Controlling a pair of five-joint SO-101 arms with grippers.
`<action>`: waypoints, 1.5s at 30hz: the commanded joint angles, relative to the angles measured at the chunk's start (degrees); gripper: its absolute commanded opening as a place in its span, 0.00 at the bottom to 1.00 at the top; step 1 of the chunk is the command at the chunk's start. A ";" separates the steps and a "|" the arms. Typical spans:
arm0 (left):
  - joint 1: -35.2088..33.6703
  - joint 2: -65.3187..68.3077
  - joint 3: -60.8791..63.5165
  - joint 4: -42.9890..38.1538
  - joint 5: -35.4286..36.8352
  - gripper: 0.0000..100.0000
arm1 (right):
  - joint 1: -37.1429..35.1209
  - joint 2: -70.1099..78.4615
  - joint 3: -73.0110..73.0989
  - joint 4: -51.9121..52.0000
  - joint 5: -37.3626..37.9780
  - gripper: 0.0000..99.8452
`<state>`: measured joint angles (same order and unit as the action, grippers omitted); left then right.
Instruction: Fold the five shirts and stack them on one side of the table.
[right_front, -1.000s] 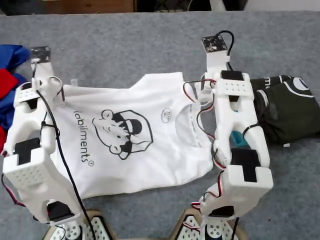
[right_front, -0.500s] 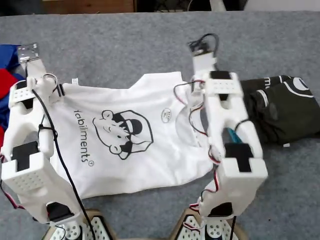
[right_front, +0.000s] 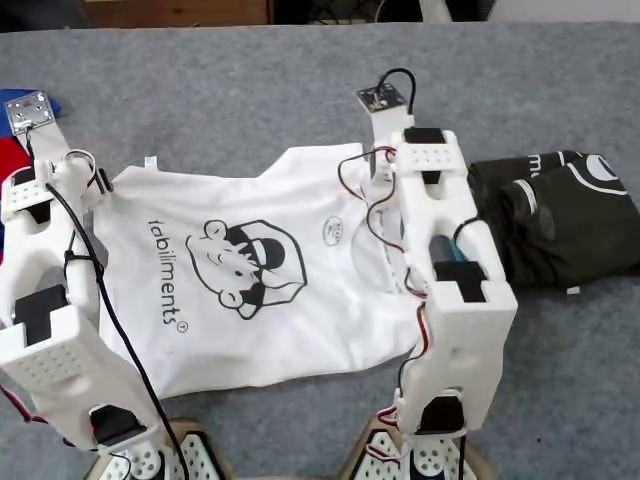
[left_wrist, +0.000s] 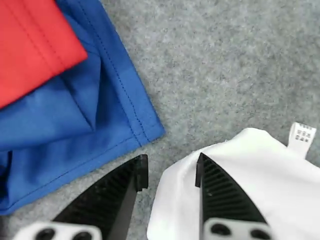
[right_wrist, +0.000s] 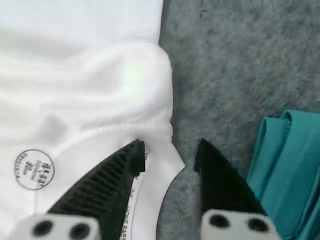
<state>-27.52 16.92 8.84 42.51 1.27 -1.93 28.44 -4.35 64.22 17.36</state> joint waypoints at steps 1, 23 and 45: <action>-0.84 -3.34 -1.19 -0.79 1.05 0.18 | 0.53 -0.66 -2.59 2.81 0.70 0.03; -0.66 -3.34 -1.19 -0.35 0.79 0.18 | 9.67 -23.52 4.62 22.77 17.14 0.08; 5.49 -2.90 4.18 2.46 -5.01 0.22 | 0.97 -10.15 9.45 0.62 2.73 0.08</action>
<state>-23.74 16.92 12.53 42.77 -2.59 -0.79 17.71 6.99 65.10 20.44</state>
